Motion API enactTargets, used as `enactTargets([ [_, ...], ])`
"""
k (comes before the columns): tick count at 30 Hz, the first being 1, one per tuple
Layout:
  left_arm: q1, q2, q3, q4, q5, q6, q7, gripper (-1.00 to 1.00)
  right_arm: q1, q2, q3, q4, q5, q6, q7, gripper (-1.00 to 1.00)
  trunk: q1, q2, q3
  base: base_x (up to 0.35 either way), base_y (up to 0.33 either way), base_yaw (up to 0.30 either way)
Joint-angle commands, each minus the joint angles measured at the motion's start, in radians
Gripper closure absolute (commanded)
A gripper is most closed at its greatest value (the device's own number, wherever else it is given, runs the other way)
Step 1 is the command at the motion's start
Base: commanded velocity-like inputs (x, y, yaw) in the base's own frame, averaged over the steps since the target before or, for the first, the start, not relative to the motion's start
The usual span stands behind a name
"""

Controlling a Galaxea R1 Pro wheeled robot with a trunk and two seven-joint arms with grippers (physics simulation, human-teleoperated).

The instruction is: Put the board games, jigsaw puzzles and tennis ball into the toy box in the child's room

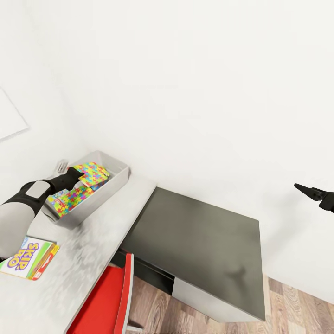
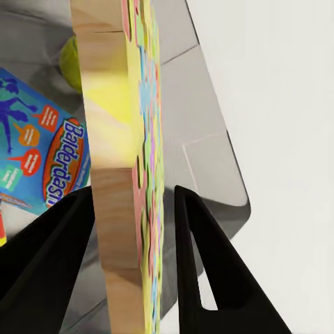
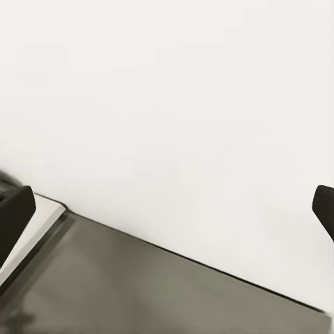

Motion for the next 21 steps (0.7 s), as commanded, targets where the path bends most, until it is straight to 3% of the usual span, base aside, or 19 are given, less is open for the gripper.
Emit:
enactTargets([
  [1, -0.001, 0.000, 0.005, 0.000, 0.003, 0.007, 0.000, 1.00, -0.001, 0.000, -0.001, 0.000, -0.002, 0.007, 0.002, -1.00, 0.001, -0.002, -0.003, 0.000, 0.000, 0.000],
  [15, -0.001, 0.011, 0.005, 0.000, 0.002, 0.007, -0.002, 1.00, -0.001, 0.000, -0.001, 0.000, -0.002, 0.007, 0.002, -1.00, 0.001, -0.002, -0.020, 0.000, 0.000, 0.000],
  [16, -0.001, 0.013, 0.005, 0.000, 0.002, 0.008, -0.002, -1.00, -0.001, 0.000, 0.000, 0.000, -0.002, 0.007, 0.002, -1.00, 0.001, -0.002, -0.020, 0.000, 0.000, 0.000],
  [21, 0.000, 0.014, 0.000, 0.000, 0.001, 0.010, -0.003, -1.00, -0.001, 0.000, 0.000, 0.000, -0.002, 0.007, 0.002, -1.00, 0.001, -0.002, -0.020, 0.000, 0.000, 0.000],
])
